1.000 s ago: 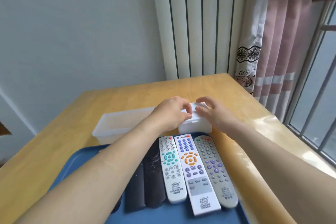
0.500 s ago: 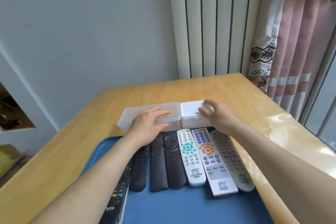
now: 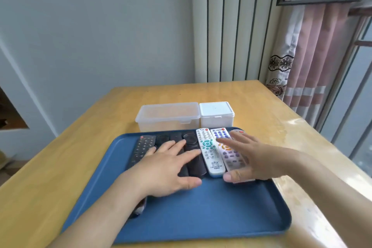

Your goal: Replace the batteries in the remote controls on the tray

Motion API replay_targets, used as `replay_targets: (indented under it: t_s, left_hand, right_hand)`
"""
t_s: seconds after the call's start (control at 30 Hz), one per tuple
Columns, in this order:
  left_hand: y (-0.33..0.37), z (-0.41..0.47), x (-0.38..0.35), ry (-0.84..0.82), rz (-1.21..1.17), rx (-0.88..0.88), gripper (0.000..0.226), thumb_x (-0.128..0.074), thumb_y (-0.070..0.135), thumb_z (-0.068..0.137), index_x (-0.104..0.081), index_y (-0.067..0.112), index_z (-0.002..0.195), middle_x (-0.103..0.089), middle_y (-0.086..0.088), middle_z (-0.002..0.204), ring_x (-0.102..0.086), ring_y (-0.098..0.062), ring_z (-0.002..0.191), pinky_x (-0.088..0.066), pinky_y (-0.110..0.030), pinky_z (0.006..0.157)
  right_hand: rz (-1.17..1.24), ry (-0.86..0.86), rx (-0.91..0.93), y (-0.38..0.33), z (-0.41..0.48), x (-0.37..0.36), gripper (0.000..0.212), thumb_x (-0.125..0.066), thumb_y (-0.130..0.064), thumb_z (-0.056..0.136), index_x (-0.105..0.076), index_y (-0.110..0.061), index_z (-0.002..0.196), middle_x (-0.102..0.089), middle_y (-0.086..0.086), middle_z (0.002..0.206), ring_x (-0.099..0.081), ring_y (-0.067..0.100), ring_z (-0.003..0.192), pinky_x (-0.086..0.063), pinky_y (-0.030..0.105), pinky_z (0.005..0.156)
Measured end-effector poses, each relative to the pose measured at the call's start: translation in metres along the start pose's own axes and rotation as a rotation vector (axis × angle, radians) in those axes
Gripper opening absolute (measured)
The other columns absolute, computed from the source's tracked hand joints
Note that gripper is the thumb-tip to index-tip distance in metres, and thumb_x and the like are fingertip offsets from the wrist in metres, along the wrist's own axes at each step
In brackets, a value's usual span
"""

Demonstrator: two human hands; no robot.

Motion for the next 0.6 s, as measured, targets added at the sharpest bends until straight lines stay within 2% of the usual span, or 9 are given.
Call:
replay_targets:
  t_s: [0.03,0.1,0.17,0.3,0.43,0.5,0.57,0.6]
  left_hand:
    - [0.0,-0.008,-0.007,-0.035,0.052,0.012,0.073,-0.037,0.07,0.088,0.002,0.052,0.147,0.013,0.01,0.161,0.011,-0.014,0.148,-0.001,-0.049,0.119]
    - [-0.001,-0.01,-0.014,-0.04,0.074,0.01,0.069,-0.031,0.067,0.092,0.009,0.052,0.146,0.017,0.011,0.16,0.014,-0.014,0.147,0.003,-0.053,0.118]
    - [-0.004,-0.015,-0.017,0.004,0.052,-0.012,0.062,-0.028,0.061,0.096,0.007,0.052,0.146,0.014,0.012,0.16,0.012,-0.013,0.148,0.003,-0.051,0.118]
    - [-0.015,-0.016,-0.019,0.054,0.032,-0.04,0.054,-0.026,0.055,0.099,0.0,0.053,0.146,0.008,0.015,0.161,0.01,-0.008,0.147,0.004,-0.045,0.119]
    - [-0.02,-0.018,-0.019,0.066,0.022,-0.028,0.055,-0.029,0.055,0.099,-0.001,0.053,0.146,0.006,0.013,0.161,0.012,-0.007,0.147,0.004,-0.043,0.12]
    - [-0.02,-0.019,-0.018,0.085,0.021,-0.025,0.056,-0.03,0.055,0.098,-0.001,0.053,0.146,0.006,0.011,0.162,0.012,-0.007,0.147,0.005,-0.043,0.12]
    - [-0.019,-0.02,-0.016,0.14,-0.042,-0.042,0.06,-0.036,0.057,0.096,-0.004,0.053,0.146,0.003,0.011,0.162,0.01,-0.006,0.147,0.005,-0.041,0.12]
    - [-0.017,-0.022,-0.011,0.224,-0.121,-0.064,0.061,-0.041,0.056,0.095,-0.009,0.052,0.147,-0.003,0.011,0.162,0.005,-0.004,0.147,0.002,-0.036,0.12]
  right_hand:
    - [-0.057,-0.001,0.01,-0.006,-0.006,-0.008,0.112,-0.051,-0.086,0.057,0.004,-0.055,0.149,0.019,-0.016,0.161,0.025,0.01,0.146,-0.007,0.051,0.12]
    - [-0.122,0.059,-0.001,-0.01,-0.004,-0.019,0.114,-0.049,-0.09,0.054,0.005,-0.056,0.148,0.021,-0.012,0.161,0.027,0.014,0.146,-0.003,0.049,0.12]
    - [-0.155,0.18,-0.008,-0.018,-0.002,-0.027,0.115,-0.032,-0.097,0.047,0.003,-0.056,0.148,0.018,-0.006,0.163,0.022,0.018,0.148,-0.002,0.048,0.12]
    - [-0.237,0.377,-0.018,-0.031,0.003,-0.038,0.113,-0.004,-0.1,0.043,-0.007,-0.052,0.146,-0.004,0.0,0.163,0.002,0.027,0.15,-0.015,0.05,0.116]
    - [-0.282,0.479,-0.03,-0.037,0.003,-0.04,0.101,-0.005,-0.098,0.051,-0.017,-0.051,0.14,-0.02,-0.001,0.156,-0.014,0.027,0.145,-0.027,0.049,0.109]
    - [-0.303,0.483,-0.025,-0.036,0.002,-0.041,0.101,-0.005,-0.1,0.051,-0.018,-0.051,0.139,-0.019,-0.002,0.157,-0.014,0.026,0.145,-0.027,0.049,0.108]
    - [-0.259,0.45,-0.02,-0.032,-0.002,-0.038,0.11,-0.002,-0.101,0.047,-0.013,-0.051,0.144,-0.007,-0.002,0.163,-0.004,0.023,0.15,-0.02,0.051,0.112]
    - [-0.208,0.434,-0.017,-0.032,-0.003,-0.036,0.113,0.0,-0.101,0.047,-0.011,-0.05,0.147,-0.002,-0.004,0.165,0.001,0.019,0.151,-0.015,0.052,0.114]
Point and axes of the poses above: each hand's wrist, its own z-axis towards the middle knuckle, its own x-axis out of the back of the hand, y = z × x, the point moved 4 cm from there along z, towards the middle knuckle
